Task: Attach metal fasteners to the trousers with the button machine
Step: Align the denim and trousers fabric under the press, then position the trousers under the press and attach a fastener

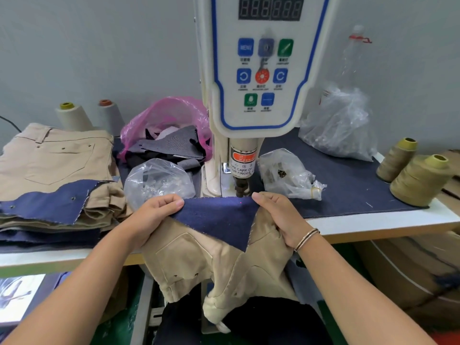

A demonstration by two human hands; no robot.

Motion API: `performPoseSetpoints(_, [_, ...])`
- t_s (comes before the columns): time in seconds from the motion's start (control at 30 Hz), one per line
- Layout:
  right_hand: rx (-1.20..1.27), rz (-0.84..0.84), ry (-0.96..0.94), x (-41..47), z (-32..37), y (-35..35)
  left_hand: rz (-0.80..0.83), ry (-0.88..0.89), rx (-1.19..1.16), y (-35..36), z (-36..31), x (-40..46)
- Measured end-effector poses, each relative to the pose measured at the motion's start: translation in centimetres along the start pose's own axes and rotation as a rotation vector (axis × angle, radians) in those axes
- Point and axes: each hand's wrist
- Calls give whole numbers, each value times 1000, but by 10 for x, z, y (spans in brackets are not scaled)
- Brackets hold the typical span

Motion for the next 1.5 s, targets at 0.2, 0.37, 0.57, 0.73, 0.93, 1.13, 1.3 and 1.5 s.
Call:
performPoseSetpoints(0.2, [-14, -31, 22, 0, -1, 0, 6, 16, -71, 3, -1, -1])
performPoseSetpoints(0.37, [-13, -17, 4, 0, -1, 1, 10, 22, -73, 1, 1, -1])
performPoseSetpoints(0.57, [-17, 18, -10, 0, -3, -1, 12, 30, -77, -1, 4, 1])
performPoseSetpoints(0.73, [-60, 1, -10, 1, -5, -2, 24, 31, -64, -3, 5, 2])
performPoseSetpoints(0.93, [39, 39, -71, -6, -6, -3, -7, 121, 200, 3, 7, 3])
performPoseSetpoints(1.13, [-28, -3, -118, -29, 1, -31, -186, 416, 496, 44, 6, 9])
performPoseSetpoints(1.3, [-624, -129, -181, -17, 35, -62, -218, 449, 632, 62, 12, 19])
performPoseSetpoints(1.5, [-1576, -107, 61, 44, 80, -47, -260, 393, 653, 57, 13, 21])
Point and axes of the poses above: each hand's wrist, its own x-axis towards the middle knuckle, its own y-axis out of the palm, z = x × y, and after that the axes turned 6 degrees about -y, right-handed
